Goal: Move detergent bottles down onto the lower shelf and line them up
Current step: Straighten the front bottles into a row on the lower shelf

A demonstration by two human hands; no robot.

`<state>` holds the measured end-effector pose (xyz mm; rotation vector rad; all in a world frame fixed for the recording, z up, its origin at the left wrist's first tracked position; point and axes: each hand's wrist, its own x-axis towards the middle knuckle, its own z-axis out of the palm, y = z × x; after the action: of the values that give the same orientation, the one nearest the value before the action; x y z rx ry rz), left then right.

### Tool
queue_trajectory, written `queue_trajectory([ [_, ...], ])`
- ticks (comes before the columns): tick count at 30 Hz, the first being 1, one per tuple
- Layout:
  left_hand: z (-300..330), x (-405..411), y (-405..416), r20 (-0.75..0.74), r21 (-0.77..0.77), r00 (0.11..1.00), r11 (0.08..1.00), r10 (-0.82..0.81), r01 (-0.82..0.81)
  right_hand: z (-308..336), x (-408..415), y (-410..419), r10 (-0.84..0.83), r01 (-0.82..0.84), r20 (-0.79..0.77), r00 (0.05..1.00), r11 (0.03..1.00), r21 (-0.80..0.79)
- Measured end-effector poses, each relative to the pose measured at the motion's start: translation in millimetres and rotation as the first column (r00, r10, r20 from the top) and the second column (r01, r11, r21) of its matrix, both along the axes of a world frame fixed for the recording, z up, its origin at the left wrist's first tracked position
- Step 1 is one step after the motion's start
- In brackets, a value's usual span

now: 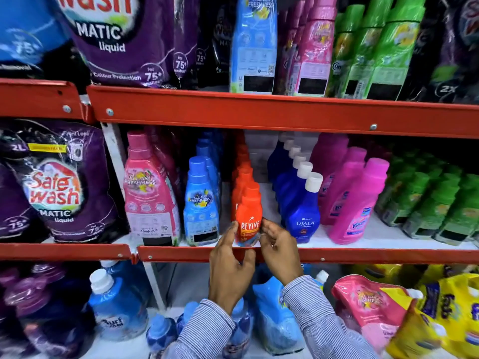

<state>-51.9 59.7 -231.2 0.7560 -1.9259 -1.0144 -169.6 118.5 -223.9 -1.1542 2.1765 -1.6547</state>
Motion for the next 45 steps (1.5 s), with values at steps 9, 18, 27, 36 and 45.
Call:
queue_trajectory([
  [9, -1, 3, -5, 0.003, 0.028, 1.0, 1.0, -0.002, 0.002, -2, 5, 2, 0.02, -0.018, 0.036, 0.999, 0.998, -0.058],
  [18, -3, 1, -5, 0.003, 0.006, 1.0, 1.0, 0.02, -0.02, -3, 5, 3, 0.038, -0.035, 0.042, 0.998, 0.998, -0.06],
  [27, -1, 2, 7, -0.102, -0.047, 0.992, 0.996, 0.07, -0.075, -6, 5, 20, -0.142, 0.152, 0.064, 0.988, 0.971, -0.182],
  [36, -2, -41, 48, -0.113, 0.003, 0.99, 0.997, -0.082, 0.083, -15, -42, 79, -0.494, 0.522, 0.172, 0.852, 0.78, -0.346],
  [45, 0, -82, 63, -0.033, 0.031, 0.994, 0.994, -0.106, 0.107, -10, -73, 87, -0.254, 0.258, 0.047, 0.966, 0.959, -0.116],
])
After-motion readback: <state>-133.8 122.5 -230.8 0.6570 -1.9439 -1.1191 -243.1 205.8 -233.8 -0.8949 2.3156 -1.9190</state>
